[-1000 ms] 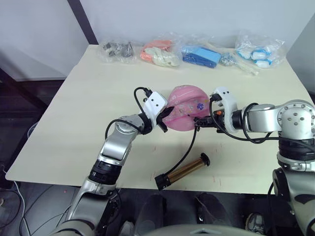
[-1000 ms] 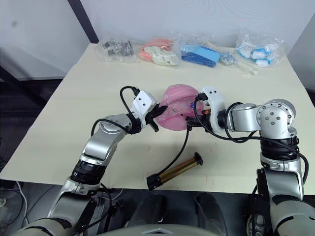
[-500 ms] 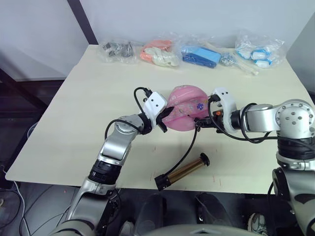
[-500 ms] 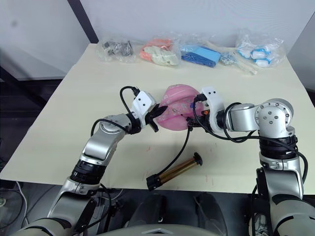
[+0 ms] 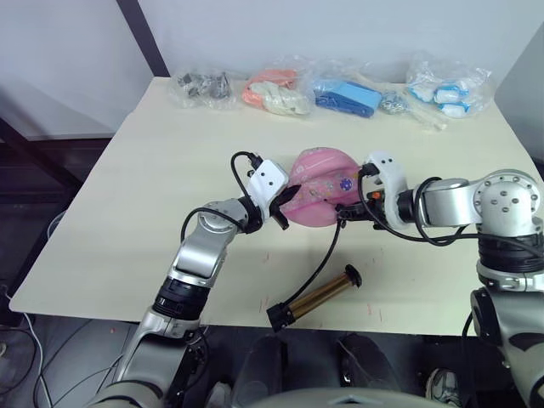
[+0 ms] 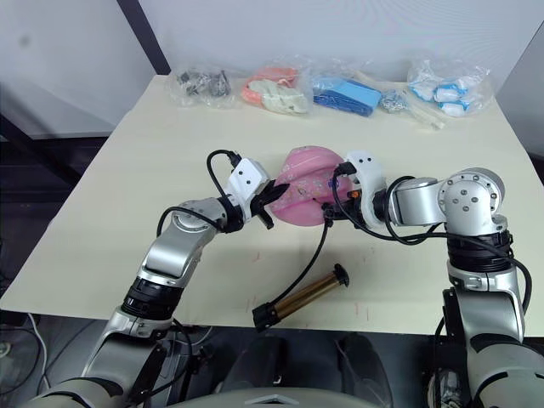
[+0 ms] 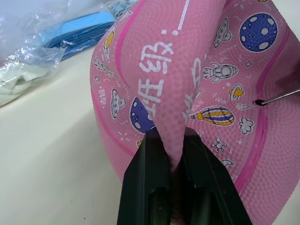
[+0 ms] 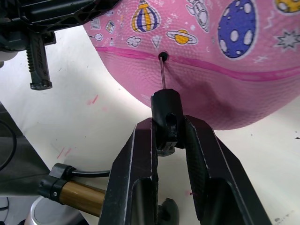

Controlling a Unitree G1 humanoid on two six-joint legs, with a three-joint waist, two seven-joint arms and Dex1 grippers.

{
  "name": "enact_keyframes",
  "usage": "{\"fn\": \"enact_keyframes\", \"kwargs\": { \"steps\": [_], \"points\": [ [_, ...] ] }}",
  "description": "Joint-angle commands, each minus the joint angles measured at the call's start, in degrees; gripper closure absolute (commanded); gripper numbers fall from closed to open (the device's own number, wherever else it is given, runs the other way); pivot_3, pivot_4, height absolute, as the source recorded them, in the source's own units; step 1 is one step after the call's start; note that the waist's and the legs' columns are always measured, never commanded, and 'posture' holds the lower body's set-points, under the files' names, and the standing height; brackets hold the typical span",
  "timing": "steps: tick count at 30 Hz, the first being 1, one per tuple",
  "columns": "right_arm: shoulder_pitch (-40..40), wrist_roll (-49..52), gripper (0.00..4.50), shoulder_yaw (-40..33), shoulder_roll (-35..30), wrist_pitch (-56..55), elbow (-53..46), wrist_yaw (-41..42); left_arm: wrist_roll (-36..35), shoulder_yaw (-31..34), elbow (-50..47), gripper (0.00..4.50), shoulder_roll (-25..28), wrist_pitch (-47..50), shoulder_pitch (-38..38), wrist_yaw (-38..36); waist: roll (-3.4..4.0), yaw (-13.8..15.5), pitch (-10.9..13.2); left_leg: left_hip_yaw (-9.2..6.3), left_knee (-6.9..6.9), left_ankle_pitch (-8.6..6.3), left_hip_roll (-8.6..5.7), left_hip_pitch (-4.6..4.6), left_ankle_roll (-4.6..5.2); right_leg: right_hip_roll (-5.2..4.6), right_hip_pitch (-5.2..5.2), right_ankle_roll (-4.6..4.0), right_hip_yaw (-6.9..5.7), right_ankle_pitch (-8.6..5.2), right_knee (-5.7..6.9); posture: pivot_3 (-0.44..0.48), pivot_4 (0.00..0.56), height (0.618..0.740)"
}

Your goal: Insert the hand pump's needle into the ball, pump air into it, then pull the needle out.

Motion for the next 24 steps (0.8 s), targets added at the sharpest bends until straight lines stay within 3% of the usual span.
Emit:
{"fn": "enact_keyframes", "kwargs": {
  "steps": [1,24],
  "points": [
    [-1.2,0.2,4.2,-1.0,-0.6,0.4,-0.3,0.1,0.6,-0.6,0.3,4.46,0.2,0.1,0.8,-0.4,0.0,0.0,0.0,0.0,0.0,0.0,0.0,0.0,0.0,0.0,0.0,0.0,0.0,0.0,0.0,0.0,0.15,0.74],
    [-2.6,4.3,4.2,1.1,-1.4,0.4,6.0,-2.8,0.4,-0.7,-0.1,4.46,0.0,-0.1,1.3,-0.6,0.0,0.0,0.0,-0.01,-0.01,0.0,0.0,0.0,0.0,0.0,0.0,0.0,-0.01,0.0,-0.01,0.0,0.15,0.74]
  ]
}}
